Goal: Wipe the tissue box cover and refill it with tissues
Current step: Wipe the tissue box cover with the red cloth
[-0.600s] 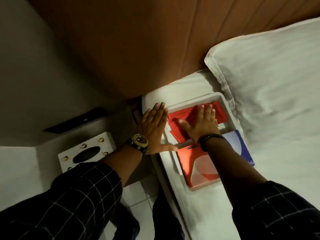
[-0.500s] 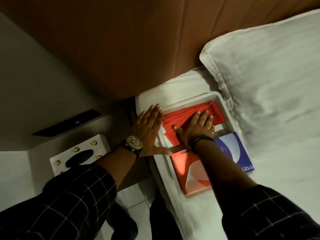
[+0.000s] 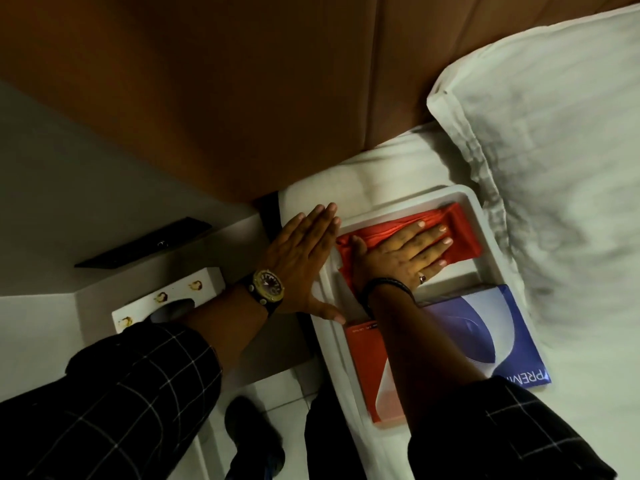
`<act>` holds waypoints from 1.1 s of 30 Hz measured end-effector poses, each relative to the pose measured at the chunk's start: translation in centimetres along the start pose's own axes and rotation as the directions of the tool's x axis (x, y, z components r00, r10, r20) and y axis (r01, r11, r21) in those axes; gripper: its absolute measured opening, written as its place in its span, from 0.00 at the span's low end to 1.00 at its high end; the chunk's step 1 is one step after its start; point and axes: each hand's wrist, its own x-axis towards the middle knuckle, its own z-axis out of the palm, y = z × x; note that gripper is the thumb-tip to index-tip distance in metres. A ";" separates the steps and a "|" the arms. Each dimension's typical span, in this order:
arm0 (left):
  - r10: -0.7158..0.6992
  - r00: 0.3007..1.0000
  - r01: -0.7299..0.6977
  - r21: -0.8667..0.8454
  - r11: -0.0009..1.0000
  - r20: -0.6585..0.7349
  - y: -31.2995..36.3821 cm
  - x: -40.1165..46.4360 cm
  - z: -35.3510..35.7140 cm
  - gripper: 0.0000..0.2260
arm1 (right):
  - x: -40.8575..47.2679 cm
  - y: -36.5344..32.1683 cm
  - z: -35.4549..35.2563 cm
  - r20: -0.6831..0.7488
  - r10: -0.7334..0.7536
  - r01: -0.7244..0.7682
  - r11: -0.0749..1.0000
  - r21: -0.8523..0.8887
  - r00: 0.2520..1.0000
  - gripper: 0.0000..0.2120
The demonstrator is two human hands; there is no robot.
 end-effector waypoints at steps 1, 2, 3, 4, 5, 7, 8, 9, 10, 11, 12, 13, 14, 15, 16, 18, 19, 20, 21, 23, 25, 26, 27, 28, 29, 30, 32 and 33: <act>0.005 1.000 -0.005 -0.006 1.000 -0.003 0.0 0.0 -0.1 0.62 | 0.0 0.0 0.0 -0.007 -0.005 0.005 1.000 -0.002 1.000 0.52; 0.013 1.000 -0.013 -0.013 1.000 -0.011 0.1 -0.1 -0.1 0.61 | -0.1 0.0 -0.1 -0.012 -0.008 0.008 1.000 0.009 1.000 0.50; 0.018 1.000 -0.019 -0.014 1.000 -0.014 0.1 -0.2 -0.2 0.61 | -0.1 -0.1 -0.2 -0.018 -0.011 0.012 1.000 0.024 1.000 0.47; 0.024 1.000 -0.024 -0.012 1.000 -0.020 0.2 -0.2 -0.3 0.61 | -0.1 -0.2 -0.4 -0.030 -0.013 0.015 0.999 0.049 0.999 0.44; 0.029 0.999 -0.029 -0.005 1.000 -0.019 0.2 -0.4 -0.4 0.61 | -0.2 -0.4 -0.5 -0.047 -0.012 0.016 0.996 0.084 0.999 0.42; 0.038 0.999 -0.038 0.013 0.999 -0.021 0.0 -0.5 -0.5 0.60 | -0.4 -0.7 -1.0 -0.067 0.002 0.008 0.990 0.141 0.998 0.38; 0.042 0.999 -0.042 0.020 0.999 -0.024 -0.1 -0.6 -0.6 0.60 | -0.4 -0.9 -1.1 -0.064 0.009 0.000 0.989 0.150 0.998 0.36; 0.051 0.998 -0.050 0.026 0.998 -0.033 -0.2 -0.6 -0.6 0.59 | -0.3 -0.8 -1.3 -0.063 0.017 -0.007 0.988 0.153 0.998 0.35; 0.065 0.997 -0.063 0.029 0.998 -0.049 -0.3 -0.6 -0.5 0.59 | -0.2 -0.7 -1.4 -0.061 0.022 -0.012 0.988 0.156 0.998 0.34; 0.081 0.995 -0.079 0.028 0.996 -0.060 -0.4 -0.7 -0.5 0.58 | -0.1 -0.6 -1.7 -0.055 0.024 -0.015 0.987 0.161 0.998 0.33; 0.096 0.993 -0.094 0.026 0.995 -0.067 -0.4 -0.7 -0.6 0.57 | 0.1 -0.3 -2.0 -0.051 0.023 -0.014 0.985 0.170 0.998 0.32; 0.106 0.992 -0.104 0.028 0.994 -0.068 -0.5 -0.7 -0.7 0.57 | 0.3 0.0 -2.5 -0.053 0.018 -0.008 0.982 0.188 0.998 0.31; 0.113 0.991 -0.111 0.034 0.993 -0.068 -0.4 -0.8 -0.8 0.56 | 0.2 0.2 -3.0 -0.061 0.013 0.000 0.975 0.221 0.998 0.30; 0.117 0.991 -0.115 0.044 0.992 -0.067 -0.4 -0.9 -0.9 0.56 | 0.1 0.3 -3.6 -0.070 0.017 0.002 0.962 0.273 0.997 0.29; 0.118 0.991 -0.115 0.054 0.992 -0.068 -0.4 -0.9 -1.1 0.56 | -0.2 0.3 -4.2 -0.074 0.032 -0.005 0.943 0.333 0.997 0.30; 0.116 0.991 -0.112 0.058 0.992 -0.073 -0.5 -1.3 -1.2 0.56 | -1.0 0.1 -5.4 -0.085 0.067 -0.023 0.901 0.434 0.994 0.28; 0.108 0.991 -0.104 0.053 0.993 -0.077 -0.7 -1.8 -1.1 0.56 | -1.6 -0.1 -6.0 -0.099 0.081 -0.025 0.879 0.475 0.992 0.25; 0.091 0.992 -0.088 0.043 0.995 -0.083 -0.9 -2.4 -1.0 0.56 | -2.4 -0.4 -6.5 -0.118 0.094 -0.019 0.854 0.519 0.989 0.20; 0.062 0.994 -0.060 0.024 0.998 -0.089 -1.4 -3.4 -0.8 0.56 | -3.6 -0.7 -6.9 -0.143 0.101 -0.003 0.825 0.565 0.985 0.17; -0.016 0.996 0.014 -0.018 1.000 -0.083 -2.6 -5.6 0.0 0.56 | -6.3 -1.5 -7.7 -0.211 0.088 0.069 0.767 0.638 0.973 0.15; -0.105 0.993 0.103 -0.045 0.994 -0.043 -4.5 -8.8 0.8 0.56 | -9.7 -2.8 -7.6 -0.290 0.000 0.194 0.742 0.641 0.957 0.20; -0.148 0.989 0.147 -0.058 0.987 -0.011 -5.8 -10.7 1.4 0.56 | -11.7 -3.8 -7.2 -0.319 -0.067 0.267 0.720 0.640 0.945 0.24; -0.189 0.982 0.190 -0.070 0.979 0.017 -7.3 -12.7 2.1 0.57 | -13.7 -4.9 -6.6 -0.336 -0.140 0.337 0.682 0.650 0.932 0.27; -0.226 0.973 0.228 -0.080 0.970 0.039 -8.7 -14.5 2.9 0.57 | -15.5 -5.8 -6.1 -0.341 -0.205 0.390 0.628 0.673 0.917 0.28; -0.266 0.962 0.270 -0.088 0.959 0.056 -10.3 -16.5 3.7 0.57 | -17.2 -6.8 -5.2 -0.334 -0.255 0.420 0.574 0.703 0.908 0.28; -0.307 0.949 0.312 -0.097 0.945 0.068 -11.8 -18.5 4.6 0.57 | -18.7 -7.7 -4.2 -0.329 -0.284 0.434 0.543 0.719 0.901 0.27; -0.384 0.920 0.392 -0.126 0.911 0.081 -14.4 -22.2 6.3 0.58 | -21.2 -9.1 -2.0 -0.322 -0.284 0.429 0.542 0.723 0.903 0.24; -0.411 0.907 0.420 -0.141 0.897 0.087 -15.4 -23.6 7.1 0.58 | -21.9 -9.7 -0.9 -0.316 -0.275 0.418 0.554 0.719 0.908 0.23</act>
